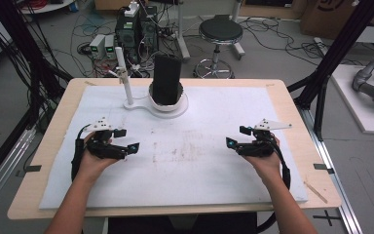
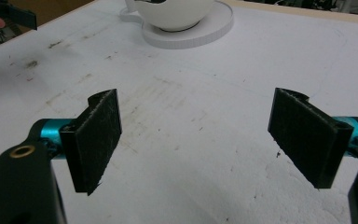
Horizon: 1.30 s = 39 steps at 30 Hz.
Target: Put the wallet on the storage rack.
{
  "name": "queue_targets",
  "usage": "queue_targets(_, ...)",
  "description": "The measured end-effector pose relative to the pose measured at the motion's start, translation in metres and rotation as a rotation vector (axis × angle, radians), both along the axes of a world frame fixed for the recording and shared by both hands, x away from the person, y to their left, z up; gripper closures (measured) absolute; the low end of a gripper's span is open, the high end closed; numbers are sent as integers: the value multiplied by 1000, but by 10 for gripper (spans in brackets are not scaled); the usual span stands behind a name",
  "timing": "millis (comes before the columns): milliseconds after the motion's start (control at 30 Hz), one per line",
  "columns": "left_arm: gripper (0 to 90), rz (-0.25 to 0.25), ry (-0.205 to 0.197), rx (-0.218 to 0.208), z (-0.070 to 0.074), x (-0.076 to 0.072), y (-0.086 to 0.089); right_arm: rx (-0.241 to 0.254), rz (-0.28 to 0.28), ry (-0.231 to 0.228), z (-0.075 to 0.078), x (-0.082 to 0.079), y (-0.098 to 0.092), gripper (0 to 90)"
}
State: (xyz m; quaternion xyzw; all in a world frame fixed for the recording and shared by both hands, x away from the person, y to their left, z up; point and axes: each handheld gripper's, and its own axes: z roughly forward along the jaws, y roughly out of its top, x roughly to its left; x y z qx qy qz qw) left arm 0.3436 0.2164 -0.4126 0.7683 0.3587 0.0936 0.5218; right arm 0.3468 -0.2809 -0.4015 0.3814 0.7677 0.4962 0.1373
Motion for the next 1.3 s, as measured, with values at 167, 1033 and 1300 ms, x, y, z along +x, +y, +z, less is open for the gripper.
queue_targets(167, 105, 5, -4, 2, 1, -1, 1, -13, 0, -1, -1, 0, 2, 176)
queue_targets(1033, 106, 21, -1, -13, 1, 2, 1, -36, 11, -5, -1, -3, 5, 177)
queue_targets(1300, 106, 18, 8, -8, -1, 0, 2, -23, -4, 13, -3, 2, 3, 177)
